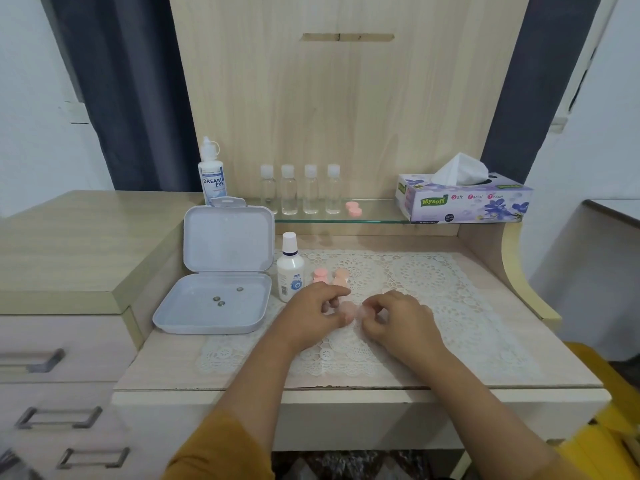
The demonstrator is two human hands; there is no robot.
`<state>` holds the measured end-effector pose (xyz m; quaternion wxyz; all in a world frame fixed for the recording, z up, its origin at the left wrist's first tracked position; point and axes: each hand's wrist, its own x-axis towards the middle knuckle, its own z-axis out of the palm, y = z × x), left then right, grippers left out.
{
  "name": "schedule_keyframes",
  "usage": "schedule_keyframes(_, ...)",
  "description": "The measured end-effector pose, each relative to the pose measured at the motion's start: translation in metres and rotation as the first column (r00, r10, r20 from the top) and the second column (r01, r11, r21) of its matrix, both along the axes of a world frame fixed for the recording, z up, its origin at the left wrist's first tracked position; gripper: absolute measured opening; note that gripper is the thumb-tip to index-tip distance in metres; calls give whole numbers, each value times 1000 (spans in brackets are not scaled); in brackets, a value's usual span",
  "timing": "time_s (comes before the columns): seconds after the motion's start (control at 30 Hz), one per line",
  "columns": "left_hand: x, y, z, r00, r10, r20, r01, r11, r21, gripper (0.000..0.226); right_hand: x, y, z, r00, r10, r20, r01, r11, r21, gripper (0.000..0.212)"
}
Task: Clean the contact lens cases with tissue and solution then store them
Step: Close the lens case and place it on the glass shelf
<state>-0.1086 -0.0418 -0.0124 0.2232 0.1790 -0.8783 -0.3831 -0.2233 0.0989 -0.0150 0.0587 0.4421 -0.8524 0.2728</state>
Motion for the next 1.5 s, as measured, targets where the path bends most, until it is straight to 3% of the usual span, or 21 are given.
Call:
schedule_keyframes(0.17, 0, 0, 0, 1000, -24, 0, 24, 999, -39, 31, 2, 2, 0, 1000, -4, 25, 5, 1000, -21, 27)
schedule_keyframes(0.3, -1, -1, 0, 1000, -21, -4, 21, 998, -59, 29, 3, 1, 3, 990, -30, 137, 36, 999, -39, 55)
schedule_keyframes(0.5, -3, -2, 0, 999, -50, -7, 49, 997, -63, 27, 4, 1, 5, 969, 32, 244, -15, 997, -71, 60)
schedule_keyframes(0.7, -4, -5, -2, 998, -67, 0, 67, 996, -52, 25, 3, 0, 6, 969, 91, 228, -78, 995, -64, 53)
schedule_keyframes(0.97, -4, -5, -3, 997, -79, 7, 79, 996, -39, 25, 1, 1, 5, 973, 139, 185, -131, 990, -55, 20)
schedule_keyframes(1.3, -3, -4, -2, 997, -76, 14, 77, 995, -63, 25, 2, 2, -3, 967, 149, 208, -119, 982, -149, 42)
schedule_keyframes(1.5, -3, -4, -2, 997, -80, 13, 80, 995, -58, 25, 1, 3, -2, 953, 164, 256, -120, 976, -181, 37)
